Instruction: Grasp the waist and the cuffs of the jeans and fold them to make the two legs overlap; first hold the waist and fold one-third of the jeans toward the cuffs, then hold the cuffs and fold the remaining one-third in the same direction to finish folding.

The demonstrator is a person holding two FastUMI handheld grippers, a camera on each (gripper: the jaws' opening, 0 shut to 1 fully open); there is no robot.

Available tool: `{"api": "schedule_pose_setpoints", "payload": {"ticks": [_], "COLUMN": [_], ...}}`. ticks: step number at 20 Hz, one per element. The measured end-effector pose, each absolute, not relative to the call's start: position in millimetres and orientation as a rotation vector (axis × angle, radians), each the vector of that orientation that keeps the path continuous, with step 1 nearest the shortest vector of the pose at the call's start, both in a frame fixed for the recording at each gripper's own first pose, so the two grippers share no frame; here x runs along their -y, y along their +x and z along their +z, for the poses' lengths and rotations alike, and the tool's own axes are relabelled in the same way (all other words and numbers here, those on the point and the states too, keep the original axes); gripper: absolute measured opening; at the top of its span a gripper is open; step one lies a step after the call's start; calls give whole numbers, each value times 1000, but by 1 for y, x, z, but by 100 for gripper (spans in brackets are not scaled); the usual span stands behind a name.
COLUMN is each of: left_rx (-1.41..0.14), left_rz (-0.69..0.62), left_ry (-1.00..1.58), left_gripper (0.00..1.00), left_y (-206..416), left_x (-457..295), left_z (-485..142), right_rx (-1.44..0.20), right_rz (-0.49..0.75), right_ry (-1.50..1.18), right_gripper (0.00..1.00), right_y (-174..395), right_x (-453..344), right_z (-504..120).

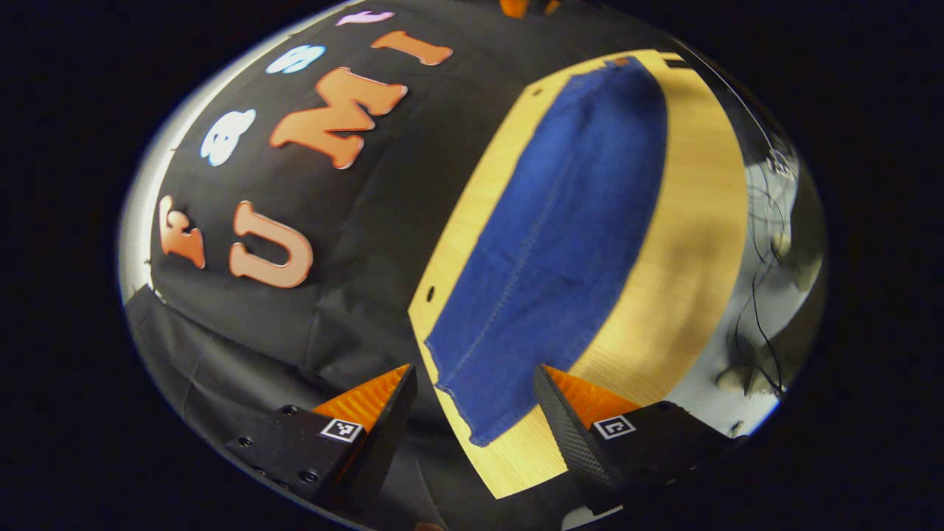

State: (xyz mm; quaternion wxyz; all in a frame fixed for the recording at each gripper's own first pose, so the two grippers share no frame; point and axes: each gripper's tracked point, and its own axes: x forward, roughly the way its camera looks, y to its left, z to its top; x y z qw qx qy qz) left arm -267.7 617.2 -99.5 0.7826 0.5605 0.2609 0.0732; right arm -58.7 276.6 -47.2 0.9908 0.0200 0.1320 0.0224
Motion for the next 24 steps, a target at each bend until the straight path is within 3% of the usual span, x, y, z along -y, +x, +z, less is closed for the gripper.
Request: {"api": "schedule_pose_setpoints", "payload": {"ticks": [3, 15, 24], "left_rx": [-671, -837, -802], "left_rz": [103, -133, -109], "left_ry": [1298, 1479, 1513], "left_gripper": [98, 98, 91], "left_y": [-264, -219, -164], "left_x": [-647, -670, -683], "left_z": [-141, -188, -185], "right_rx": [-296, -382, -397], "right_rz": [1, 3, -44], "right_ry": [21, 27, 51], "right_gripper": [97, 97, 97], "right_y": [-66, -57, -43], "right_x": [-256, -250, -243], "right_z": [-58, -80, -80]}}
